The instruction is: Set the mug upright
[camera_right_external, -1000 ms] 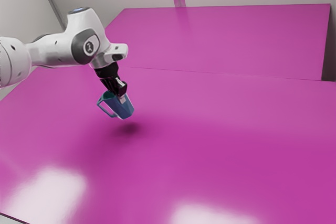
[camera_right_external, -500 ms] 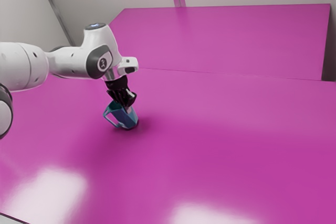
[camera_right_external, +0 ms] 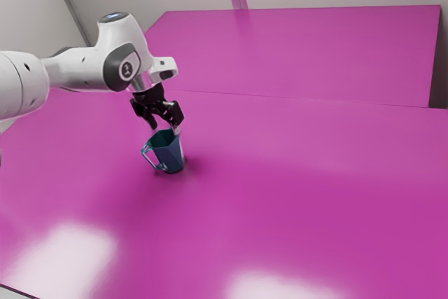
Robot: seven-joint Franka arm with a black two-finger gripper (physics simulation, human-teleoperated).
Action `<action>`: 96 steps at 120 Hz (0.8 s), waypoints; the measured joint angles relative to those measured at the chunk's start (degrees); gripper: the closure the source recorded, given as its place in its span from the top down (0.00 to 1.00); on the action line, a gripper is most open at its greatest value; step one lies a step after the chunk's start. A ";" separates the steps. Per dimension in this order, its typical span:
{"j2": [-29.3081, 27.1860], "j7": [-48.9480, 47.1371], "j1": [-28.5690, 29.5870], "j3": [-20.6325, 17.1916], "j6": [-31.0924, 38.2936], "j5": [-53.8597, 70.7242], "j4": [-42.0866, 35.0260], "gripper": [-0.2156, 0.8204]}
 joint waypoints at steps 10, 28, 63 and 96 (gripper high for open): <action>-0.62 -0.37 -0.01 -0.02 -2.13 -0.71 3.00 0.72; -0.78 -0.86 0.07 0.04 -9.71 -1.44 12.98 0.76; -2.69 -1.55 0.08 0.07 -21.82 -1.36 22.52 0.78; -4.32 -1.87 0.07 0.22 -26.11 -1.54 22.53 0.79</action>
